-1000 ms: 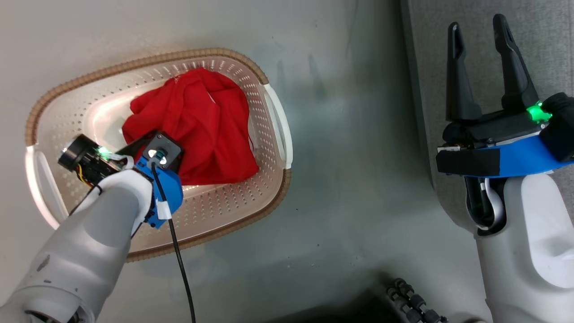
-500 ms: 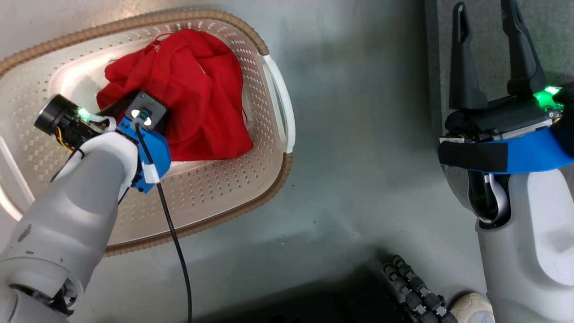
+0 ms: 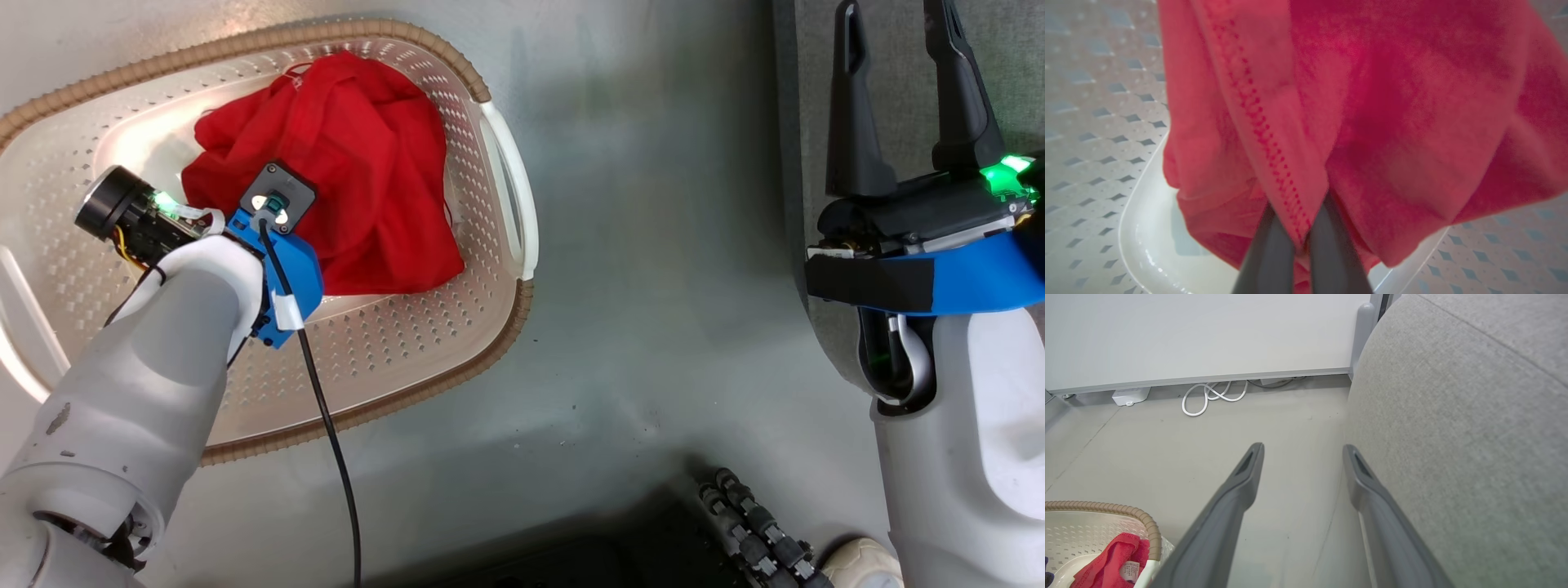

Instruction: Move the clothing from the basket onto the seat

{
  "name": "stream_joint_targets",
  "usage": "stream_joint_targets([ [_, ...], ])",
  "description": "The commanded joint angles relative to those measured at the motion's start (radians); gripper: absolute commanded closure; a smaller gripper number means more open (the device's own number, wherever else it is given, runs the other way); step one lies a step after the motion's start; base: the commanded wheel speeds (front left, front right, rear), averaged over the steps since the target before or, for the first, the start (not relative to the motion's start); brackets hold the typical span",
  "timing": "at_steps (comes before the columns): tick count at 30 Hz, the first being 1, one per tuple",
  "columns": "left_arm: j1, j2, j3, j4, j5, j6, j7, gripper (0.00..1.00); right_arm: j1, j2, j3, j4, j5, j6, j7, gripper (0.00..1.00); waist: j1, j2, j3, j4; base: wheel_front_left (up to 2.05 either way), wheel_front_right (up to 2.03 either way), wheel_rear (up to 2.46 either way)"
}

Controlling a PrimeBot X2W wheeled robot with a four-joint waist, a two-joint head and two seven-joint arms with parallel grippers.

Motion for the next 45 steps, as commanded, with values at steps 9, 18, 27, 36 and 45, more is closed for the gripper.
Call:
stream_joint_targets([
  [9,0.017,-0.035,0.000,0.001,-0.020,0.000,-0.058,1.00,0.007,0.000,-0.012,0.017,-0.013,0.000,0.000,0.00,-0.0001,0.0000,-0.064,0.034,0.00,0.00,0.00],
  [18,0.036,-0.083,0.014,-0.052,-0.034,0.019,-0.095,1.00,0.023,0.000,-0.029,0.033,-0.048,0.000,0.000,0.00,-0.0001,0.0000,-0.160,0.093,0.00,0.00,0.00],
  [27,0.111,-0.064,0.091,-0.226,-0.031,0.057,-0.097,1.00,0.051,0.000,-0.035,0.059,-0.061,0.000,0.000,0.00,-0.0001,0.0000,-0.271,0.132,0.00,0.00,0.00],
  [36,0.204,-0.052,0.190,-0.376,0.010,0.067,-0.097,1.00,0.109,-0.004,-0.051,0.089,-0.067,0.000,0.000,0.00,-0.0001,0.0000,-0.405,0.168,0.00,0.00,0.00],
  [45,0.291,-0.060,0.308,-0.512,0.057,0.065,-0.097,1.00,0.175,-0.007,-0.066,0.116,-0.066,0.000,0.000,0.00,-0.0001,0.0000,-0.550,0.194,0.00,0.00,0.00],
])
